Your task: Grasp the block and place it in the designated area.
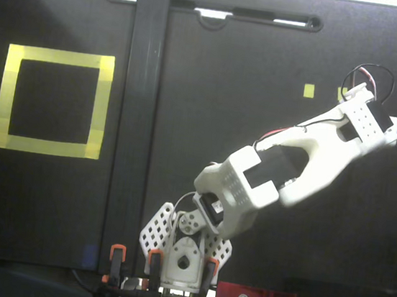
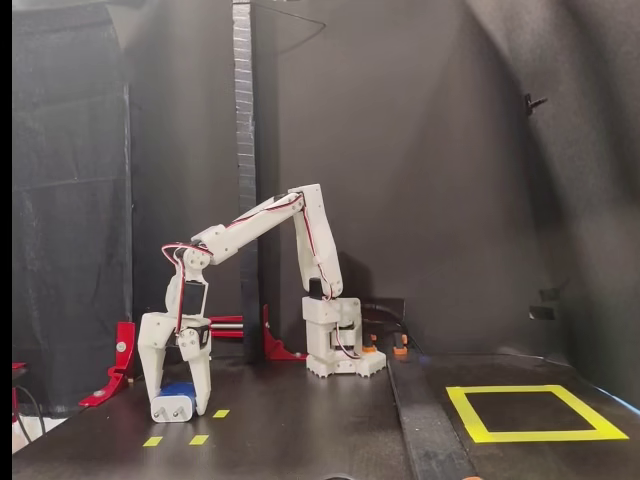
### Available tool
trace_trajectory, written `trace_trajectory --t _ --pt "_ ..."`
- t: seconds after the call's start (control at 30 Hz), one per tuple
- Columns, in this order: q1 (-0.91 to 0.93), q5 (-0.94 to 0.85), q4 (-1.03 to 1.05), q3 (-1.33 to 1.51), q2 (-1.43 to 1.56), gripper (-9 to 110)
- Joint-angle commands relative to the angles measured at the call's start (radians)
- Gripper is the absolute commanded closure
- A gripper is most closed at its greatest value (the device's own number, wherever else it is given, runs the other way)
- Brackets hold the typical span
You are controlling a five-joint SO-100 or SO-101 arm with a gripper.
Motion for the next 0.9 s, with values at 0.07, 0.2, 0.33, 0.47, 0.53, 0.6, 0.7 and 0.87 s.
trace_trajectory --t 0.07,0.2,0.33,0.47,0.53,0.6,0.7,0.87 --pt "-0.003 -0.006 -0.009 0.009 -0.011 81" --pt "-0.003 -0.006 -0.011 0.009 -0.02 81" --pt "-0.002 -0.006 -0.009 0.008 -0.02 81" --pt "-0.002 -0.002 0.012 -0.005 -0.008 81" --pt "-0.002 0.0 0.063 -0.037 0.006 81" --pt "-0.005 0.003 0.135 -0.086 0.018 81" --pt "-0.014 0.012 0.239 -0.164 0.031 81" --pt "-0.02 0.017 0.351 -0.264 0.043 81"
